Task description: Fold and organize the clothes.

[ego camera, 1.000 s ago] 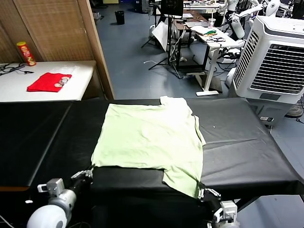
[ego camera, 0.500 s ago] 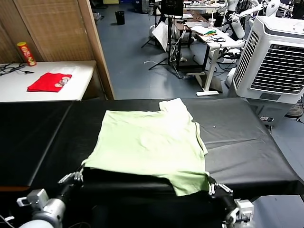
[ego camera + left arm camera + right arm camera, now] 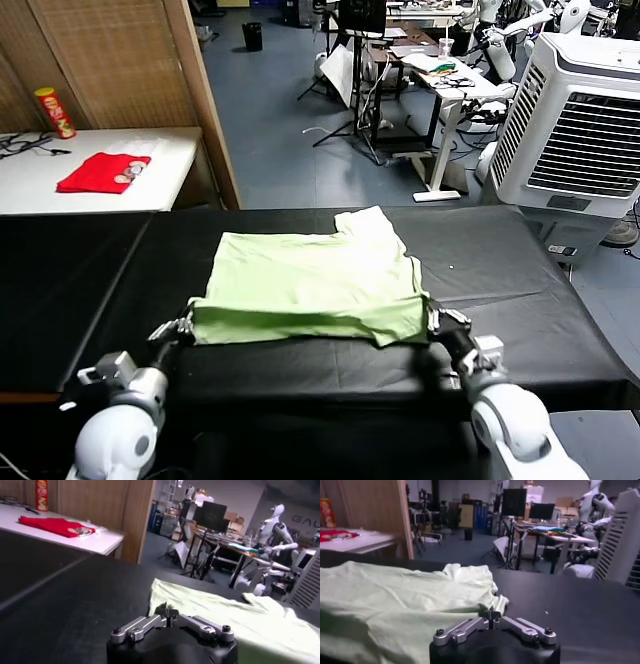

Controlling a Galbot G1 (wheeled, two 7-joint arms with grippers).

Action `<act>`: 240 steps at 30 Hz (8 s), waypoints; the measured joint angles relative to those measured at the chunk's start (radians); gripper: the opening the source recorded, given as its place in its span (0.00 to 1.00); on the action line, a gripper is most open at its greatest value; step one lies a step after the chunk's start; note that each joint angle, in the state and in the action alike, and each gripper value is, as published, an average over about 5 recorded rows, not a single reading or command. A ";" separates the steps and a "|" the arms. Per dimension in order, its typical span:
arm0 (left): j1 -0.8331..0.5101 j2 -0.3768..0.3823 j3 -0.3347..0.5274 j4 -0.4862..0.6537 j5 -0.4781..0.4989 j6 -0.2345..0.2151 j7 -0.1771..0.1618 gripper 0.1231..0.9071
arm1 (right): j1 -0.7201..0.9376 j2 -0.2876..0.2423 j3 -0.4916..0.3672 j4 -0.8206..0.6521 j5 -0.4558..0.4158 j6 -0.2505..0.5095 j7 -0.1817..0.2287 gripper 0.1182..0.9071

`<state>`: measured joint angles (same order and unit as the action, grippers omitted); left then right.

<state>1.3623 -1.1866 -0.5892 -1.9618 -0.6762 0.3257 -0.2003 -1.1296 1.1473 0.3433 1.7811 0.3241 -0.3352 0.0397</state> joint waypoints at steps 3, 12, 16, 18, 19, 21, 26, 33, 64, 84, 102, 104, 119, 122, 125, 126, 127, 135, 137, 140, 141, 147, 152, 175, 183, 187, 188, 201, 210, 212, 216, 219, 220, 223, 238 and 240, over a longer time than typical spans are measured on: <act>-0.020 0.005 0.003 0.032 0.002 0.005 0.000 0.00 | 0.009 0.008 -0.006 -0.012 0.004 -0.005 -0.017 0.04; -0.007 0.011 -0.009 0.037 0.030 0.016 0.014 0.37 | -0.071 -0.016 0.031 0.096 0.003 -0.049 -0.044 0.61; 0.016 0.005 -0.017 0.021 0.033 0.020 0.016 0.65 | -0.140 -0.022 0.051 0.167 -0.023 -0.048 -0.050 0.82; 0.028 0.003 -0.020 0.014 0.033 0.025 0.018 0.77 | -0.174 -0.020 0.059 0.187 -0.035 -0.040 -0.051 0.85; 0.034 0.002 -0.022 0.011 0.033 0.028 0.019 0.81 | -0.190 -0.019 0.062 0.192 -0.039 -0.035 -0.050 0.86; 0.045 0.001 -0.024 0.009 0.032 0.038 0.021 0.85 | -0.220 -0.015 0.067 0.196 -0.045 -0.026 -0.049 0.86; 0.066 0.000 -0.028 0.018 0.022 0.057 0.034 0.86 | -0.269 -0.004 0.072 0.196 -0.056 -0.020 -0.045 0.80; 0.067 0.003 -0.030 0.053 0.004 0.057 0.053 0.76 | -0.282 0.011 0.066 0.188 -0.074 -0.024 -0.042 0.44; 0.388 0.035 -0.110 -0.210 0.228 0.107 0.012 0.01 | -0.558 -0.019 0.151 0.451 -0.074 -0.150 -0.013 0.32; 0.275 0.049 -0.149 -0.275 0.154 0.184 -0.010 0.86 | -0.263 -0.065 0.150 0.357 0.091 -0.059 -0.003 0.86; -0.413 0.125 0.175 0.224 -0.064 0.261 -0.069 0.86 | 0.516 0.057 -0.208 -0.358 0.143 -0.139 0.065 0.86; -0.464 0.120 0.205 0.272 -0.080 0.273 -0.073 0.86 | 0.567 0.081 -0.232 -0.429 0.143 -0.150 0.064 0.86; -0.632 0.107 0.296 0.498 -0.075 0.268 -0.038 0.86 | 0.756 0.211 -0.272 -0.806 0.127 -0.146 -0.021 0.86; -0.654 0.102 0.308 0.543 -0.070 0.257 -0.024 0.86 | 0.761 0.222 -0.271 -0.836 0.129 -0.149 -0.022 0.86; -0.673 0.096 0.316 0.583 -0.068 0.252 -0.012 0.86 | 0.764 0.229 -0.272 -0.853 0.129 -0.149 -0.022 0.86; -0.677 0.095 0.317 0.595 -0.066 0.250 -0.009 0.86 | 0.765 0.231 -0.272 -0.857 0.129 -0.148 -0.023 0.84; -0.682 0.094 0.319 0.607 -0.065 0.249 -0.005 0.86 | 0.766 0.234 -0.271 -0.862 0.129 -0.148 -0.023 0.82; -0.708 0.092 0.327 0.668 -0.046 0.240 0.013 0.49 | 0.771 0.250 -0.259 -0.889 0.127 -0.146 -0.023 0.47; -0.711 0.091 0.328 0.679 -0.042 0.235 0.016 0.35 | 0.770 0.254 -0.256 -0.890 0.126 -0.144 -0.023 0.41; -0.712 0.091 0.328 0.689 -0.040 0.231 0.020 0.14 | 0.764 0.256 -0.251 -0.885 0.120 -0.133 -0.024 0.27; -0.711 0.091 0.328 0.689 -0.040 0.230 0.021 0.08 | 0.761 0.256 -0.250 -0.882 0.117 -0.125 -0.026 0.21; -0.690 0.098 0.314 0.660 -0.046 0.223 0.028 0.01 | 0.734 0.243 -0.233 -0.843 0.110 -0.049 -0.041 0.01; -0.656 0.109 0.290 0.595 -0.038 0.220 0.022 0.01 | 0.687 0.212 -0.212 -0.748 0.118 0.000 -0.054 0.00; -0.265 0.202 0.064 0.109 -0.005 0.216 -0.002 0.01 | 0.281 -0.050 -0.097 -0.122 0.223 -0.182 0.010 0.00; -0.105 0.200 -0.003 -0.015 0.047 0.210 -0.005 0.01 | 0.166 -0.096 -0.079 0.021 0.227 -0.252 0.038 0.00; -0.032 0.196 -0.025 -0.054 0.077 0.201 -0.004 0.01 | 0.120 -0.107 -0.079 0.074 0.226 -0.282 0.040 0.00; -0.016 0.194 -0.029 -0.062 0.083 0.200 -0.005 0.01 | 0.110 -0.109 -0.078 0.086 0.226 -0.288 0.040 0.00; 0.115 0.169 -0.053 -0.129 0.138 0.191 -0.007 0.01 | -0.011 -0.145 -0.050 0.209 0.222 -0.337 0.062 0.00; 0.167 0.156 -0.058 -0.143 0.174 0.178 -0.006 0.01 | -0.064 -0.150 -0.045 0.258 0.221 -0.364 0.075 0.00; 0.177 0.154 -0.060 -0.147 0.177 0.179 -0.006 0.01 | -0.072 -0.151 -0.043 0.265 0.221 -0.373 0.080 0.01; 0.193 0.149 -0.060 -0.163 0.177 0.192 -0.007 0.01 | -0.085 -0.153 -0.035 0.279 0.222 -0.387 0.086 0.16; 0.203 0.145 -0.060 -0.180 0.178 0.203 -0.008 0.09 | -0.091 -0.157 -0.027 0.291 0.228 -0.389 0.083 0.37; 0.206 0.144 -0.060 -0.185 0.178 0.207 -0.008 0.15 | -0.091 -0.159 -0.024 0.295 0.231 -0.388 0.082 0.45; 0.208 0.142 -0.060 -0.200 0.175 0.213 -0.009 0.36 | -0.081 -0.159 -0.013 0.302 0.247 -0.367 0.075 0.66; -0.010 0.121 -0.019 -0.019 0.052 0.204 -0.043 0.86 | 0.136 -0.037 -0.103 0.106 0.149 -0.279 0.080 0.86; -0.041 0.117 -0.008 0.019 0.040 0.204 -0.035 0.86 | 0.162 -0.024 -0.118 0.066 0.143 -0.276 0.080 0.86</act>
<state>1.3214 -1.0699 -0.5972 -1.9423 -0.6363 0.5294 -0.2352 -0.9678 1.1231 0.2258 1.8467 0.4668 -0.6113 0.1193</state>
